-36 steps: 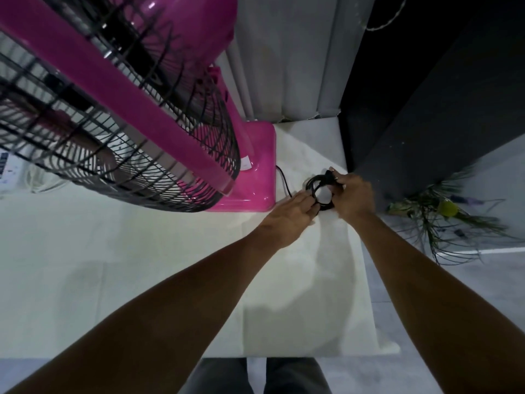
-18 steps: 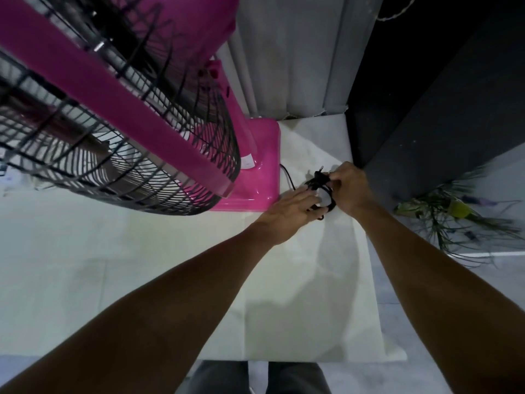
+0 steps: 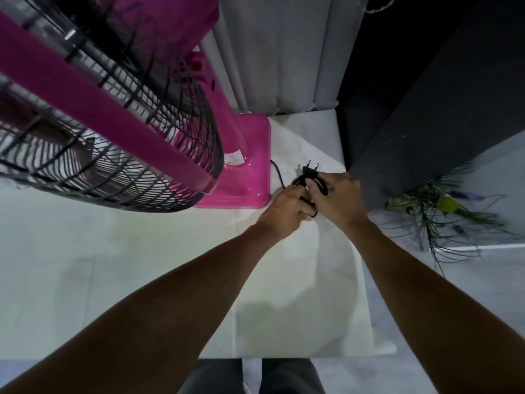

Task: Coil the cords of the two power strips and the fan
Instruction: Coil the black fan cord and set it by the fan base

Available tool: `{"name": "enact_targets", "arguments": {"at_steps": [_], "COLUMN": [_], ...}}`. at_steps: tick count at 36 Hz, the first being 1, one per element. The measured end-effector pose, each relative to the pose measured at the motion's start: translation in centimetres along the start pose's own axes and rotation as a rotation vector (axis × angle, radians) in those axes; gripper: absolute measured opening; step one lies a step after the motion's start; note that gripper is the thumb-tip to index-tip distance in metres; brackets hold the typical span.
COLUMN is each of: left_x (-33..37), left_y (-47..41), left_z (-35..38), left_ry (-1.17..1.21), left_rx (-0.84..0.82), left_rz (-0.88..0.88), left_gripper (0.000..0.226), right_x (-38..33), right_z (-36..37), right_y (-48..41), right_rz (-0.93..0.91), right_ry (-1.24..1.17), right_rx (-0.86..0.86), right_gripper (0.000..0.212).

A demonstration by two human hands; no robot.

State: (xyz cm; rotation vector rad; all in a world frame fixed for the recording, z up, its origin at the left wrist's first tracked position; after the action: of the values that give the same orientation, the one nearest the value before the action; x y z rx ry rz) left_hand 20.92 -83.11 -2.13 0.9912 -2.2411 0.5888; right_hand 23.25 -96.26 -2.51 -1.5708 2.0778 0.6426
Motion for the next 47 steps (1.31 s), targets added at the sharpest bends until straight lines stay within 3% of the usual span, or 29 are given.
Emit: {"name": "enact_targets", "arguments": {"at_steps": [3,11,17,21,27,33,36,40,42,47], "left_x": [-0.3,0.3,0.2,0.7,1.1,1.3,1.4,0.9,0.3,-0.2], "left_y": [-0.2,0.3,0.4,0.6,0.7,1.3,1.9,2.7,3.0,3.2], "left_z": [0.3,0.6,0.9,1.5,1.7,1.7,2.0,2.4,3.1,3.4], "left_ry": [-0.015,-0.106,-0.125,-0.209,-0.205,-0.228,-0.315,-0.416,-0.414,-0.423], "left_rx": [-0.031,-0.059,-0.156,-0.198,-0.275,-0.281,-0.228,-0.241,-0.291,-0.327], "left_rz": [-0.021,0.031,0.021,0.109,0.187,0.243,0.299,0.256,0.198,0.155], "left_gripper": [0.013,0.025,0.049,0.066,0.051,0.057,0.064,0.076,0.078,0.056], "right_x": [0.1,0.8,-1.1,-1.3,-1.7,-2.2,-1.9,-1.3,-0.3,1.0], "right_z": [0.2,1.6,2.1,1.9,2.3,2.6,1.9,2.1,2.8,2.7], "right_y": [-0.9,-3.3,-4.3,-5.0,-5.5,-5.6,-5.1,-3.7,-2.8,-1.1], "right_rz": [0.095,0.339,0.195,0.175,0.191,0.198,0.132,-0.090,-0.105,-0.194], "right_ry": [0.002,-0.094,0.056,0.128,0.093,-0.133,-0.140,0.070,0.229,0.407], "right_rx": [-0.007,-0.133,-0.115,-0.111,-0.126,-0.145,-0.087,-0.087,-0.149,-0.136], "right_gripper": [0.036,0.018,0.017,0.022,0.020,0.022,0.035,0.030,0.041,0.057]}}
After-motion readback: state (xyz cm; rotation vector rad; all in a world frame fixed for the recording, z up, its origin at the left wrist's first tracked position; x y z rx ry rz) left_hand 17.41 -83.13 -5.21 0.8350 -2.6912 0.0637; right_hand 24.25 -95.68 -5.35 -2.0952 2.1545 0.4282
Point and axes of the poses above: each hand's wrist, its own y-axis away from the middle knuckle, its own z-axis out of the palm, x = y × z, the point moved 6 cm from there along -y, towards the middle knuckle, and after that the axes turned 15 degrees about z, right-handed, at the moved point
